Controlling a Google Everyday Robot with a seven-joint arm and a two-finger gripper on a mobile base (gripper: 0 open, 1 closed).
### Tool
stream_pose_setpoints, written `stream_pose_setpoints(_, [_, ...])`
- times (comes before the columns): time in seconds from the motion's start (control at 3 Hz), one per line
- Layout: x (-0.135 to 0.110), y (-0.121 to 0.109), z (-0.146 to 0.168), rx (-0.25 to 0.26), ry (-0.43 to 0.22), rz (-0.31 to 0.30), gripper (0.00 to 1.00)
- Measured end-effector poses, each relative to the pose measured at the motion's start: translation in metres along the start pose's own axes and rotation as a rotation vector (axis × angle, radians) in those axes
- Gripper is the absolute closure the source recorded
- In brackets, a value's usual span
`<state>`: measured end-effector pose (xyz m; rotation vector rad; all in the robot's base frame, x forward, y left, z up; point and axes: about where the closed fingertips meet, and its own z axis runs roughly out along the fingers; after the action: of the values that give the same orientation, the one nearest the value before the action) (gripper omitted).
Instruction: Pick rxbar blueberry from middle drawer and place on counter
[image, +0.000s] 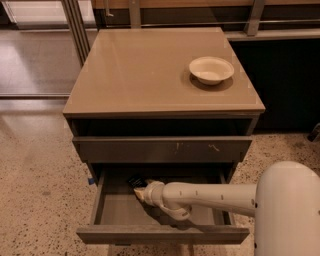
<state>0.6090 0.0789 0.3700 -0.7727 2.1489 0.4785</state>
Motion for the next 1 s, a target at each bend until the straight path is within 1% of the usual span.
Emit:
stream_pose_setpoints(0.33, [0.0,0.012,0.0,-0.043,0.001,0.002,1.0])
stream_pose_setpoints(0.67, [-0.002,0.012,-0.006,-0.093,0.007,-0.009,1.0])
stream_pose_setpoints(1.0, [-0.005,0.019,-0.038,-0.181,-0.016,-0.024,1.0])
